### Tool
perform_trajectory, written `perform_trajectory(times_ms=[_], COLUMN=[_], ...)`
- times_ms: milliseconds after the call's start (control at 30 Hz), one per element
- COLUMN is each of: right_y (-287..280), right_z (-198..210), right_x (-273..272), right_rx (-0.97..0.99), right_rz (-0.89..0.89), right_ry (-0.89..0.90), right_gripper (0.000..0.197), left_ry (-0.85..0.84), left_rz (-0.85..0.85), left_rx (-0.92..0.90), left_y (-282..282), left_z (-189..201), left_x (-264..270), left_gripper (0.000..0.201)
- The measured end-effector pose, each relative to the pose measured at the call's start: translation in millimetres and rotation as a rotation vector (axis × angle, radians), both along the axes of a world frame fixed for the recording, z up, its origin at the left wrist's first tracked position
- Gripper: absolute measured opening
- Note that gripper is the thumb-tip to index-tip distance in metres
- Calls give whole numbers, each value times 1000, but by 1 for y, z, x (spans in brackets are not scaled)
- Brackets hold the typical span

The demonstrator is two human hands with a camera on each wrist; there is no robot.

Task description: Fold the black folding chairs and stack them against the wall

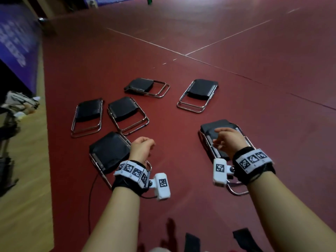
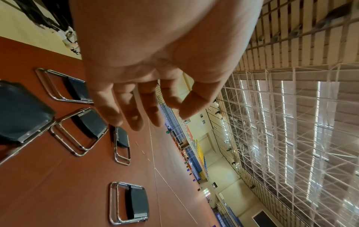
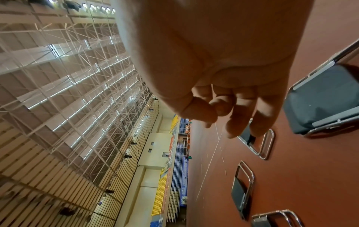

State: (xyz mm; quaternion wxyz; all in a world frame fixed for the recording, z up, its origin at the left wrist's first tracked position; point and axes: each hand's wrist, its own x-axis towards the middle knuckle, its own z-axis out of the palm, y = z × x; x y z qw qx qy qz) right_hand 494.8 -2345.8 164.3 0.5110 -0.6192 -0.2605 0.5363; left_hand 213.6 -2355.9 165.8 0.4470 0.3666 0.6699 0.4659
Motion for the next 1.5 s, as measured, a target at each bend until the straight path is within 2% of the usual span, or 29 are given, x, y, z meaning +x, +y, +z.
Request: perform_trajectory(times_ms=[233, 400, 533, 667, 900, 1200, 1333, 1500], right_y=[150, 268, 357, 424, 540, 714, 764, 818], right_z=[-23, -31, -23, -29, -64, -38, -35, -55], right_x=[-25, -41, -51, -52, -8, 89, 125, 169], right_rx=[-39, -42, -54, -91, -170, -82, -84, -139], right_rz=[32, -68, -169, -173, -248, -357, -422, -568], right_ry=[12, 1, 11, -16, -22, 38, 40, 61], right_gripper=[32, 34, 34, 32, 30, 29, 29, 30], left_ry=[-29, -11, 20, 76, 53, 75, 76, 76], left_rz=[58, -44, -114, -189, -301, -400, -474, -630], left_rx=[-21, -36, -41, -58, -155, -69, -74, -95], left_y=[158, 298, 407, 493, 637, 831, 890, 977], left_z=[-25, -38, -31, -36, -63, -26, -23, -35], left_x=[-30, -48, -65, -62, -2, 111, 154, 213], left_gripper=[18, 20, 18, 14, 20, 16, 17, 24])
